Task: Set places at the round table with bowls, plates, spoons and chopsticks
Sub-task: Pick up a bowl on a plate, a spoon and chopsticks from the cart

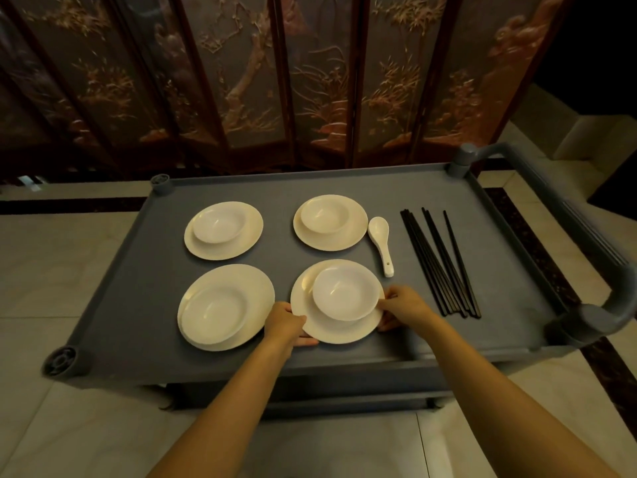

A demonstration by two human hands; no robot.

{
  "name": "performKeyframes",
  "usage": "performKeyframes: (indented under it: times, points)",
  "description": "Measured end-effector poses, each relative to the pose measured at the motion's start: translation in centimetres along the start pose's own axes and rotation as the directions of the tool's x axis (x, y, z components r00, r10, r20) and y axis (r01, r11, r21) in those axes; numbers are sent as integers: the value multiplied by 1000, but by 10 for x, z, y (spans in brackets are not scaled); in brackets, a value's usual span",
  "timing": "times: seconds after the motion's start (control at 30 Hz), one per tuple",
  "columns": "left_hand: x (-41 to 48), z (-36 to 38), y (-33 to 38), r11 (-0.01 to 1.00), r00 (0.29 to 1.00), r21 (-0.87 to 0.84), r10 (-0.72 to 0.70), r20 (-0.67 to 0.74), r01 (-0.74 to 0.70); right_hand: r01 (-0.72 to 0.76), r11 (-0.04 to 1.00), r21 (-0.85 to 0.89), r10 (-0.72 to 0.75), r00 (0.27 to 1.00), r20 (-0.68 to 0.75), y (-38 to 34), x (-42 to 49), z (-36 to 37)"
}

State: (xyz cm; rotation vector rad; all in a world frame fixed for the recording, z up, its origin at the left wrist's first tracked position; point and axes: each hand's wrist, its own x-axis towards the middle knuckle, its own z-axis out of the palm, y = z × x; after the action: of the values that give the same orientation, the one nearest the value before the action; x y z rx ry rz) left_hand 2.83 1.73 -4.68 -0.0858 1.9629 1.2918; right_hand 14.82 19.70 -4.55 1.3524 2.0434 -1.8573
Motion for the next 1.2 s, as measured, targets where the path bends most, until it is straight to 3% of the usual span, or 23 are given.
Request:
performKeyframes:
  times: [0.3, 0.47, 0.67, 0.8, 0.9, 1.0, 1.1, 1.2]
  points:
    - [-8, 3, 13, 994, 998, -101, 39, 49, -34, 136, 975, 178, -140, 990, 13, -11, -13, -20]
    - [-10, 4, 24, 963, 985, -235, 151, 81, -129, 205, 964, 172, -209, 978, 3, -26, -15, -33]
    - [-2, 2, 40, 922, 954, -377, 189, 232, -91, 252, 955, 159, -260, 965, 37, -43, -11, -45]
    - [3, 1, 50, 899, 948, -431, 200, 248, -77, 288, 950, 122, -297, 953, 63, -56, -7, -52]
    - [6, -3, 56, 882, 951, -462, 214, 222, -90, 303, 953, 24, -304, 951, 57, -70, -1, -56]
    - [12, -14, 62, 874, 953, -476, 219, 210, -96, 250, 948, -196, -279, 951, -137, -82, 19, -60]
    - [19, -27, 69, 873, 957, -479, 213, 197, -96, 127, 855, -503, -271, 936, -224, -83, 42, -61]
    - [27, -38, 76, 872, 956, -477, 223, 191, -108, -31, 751, -660, -164, 959, -231, -77, 59, -50]
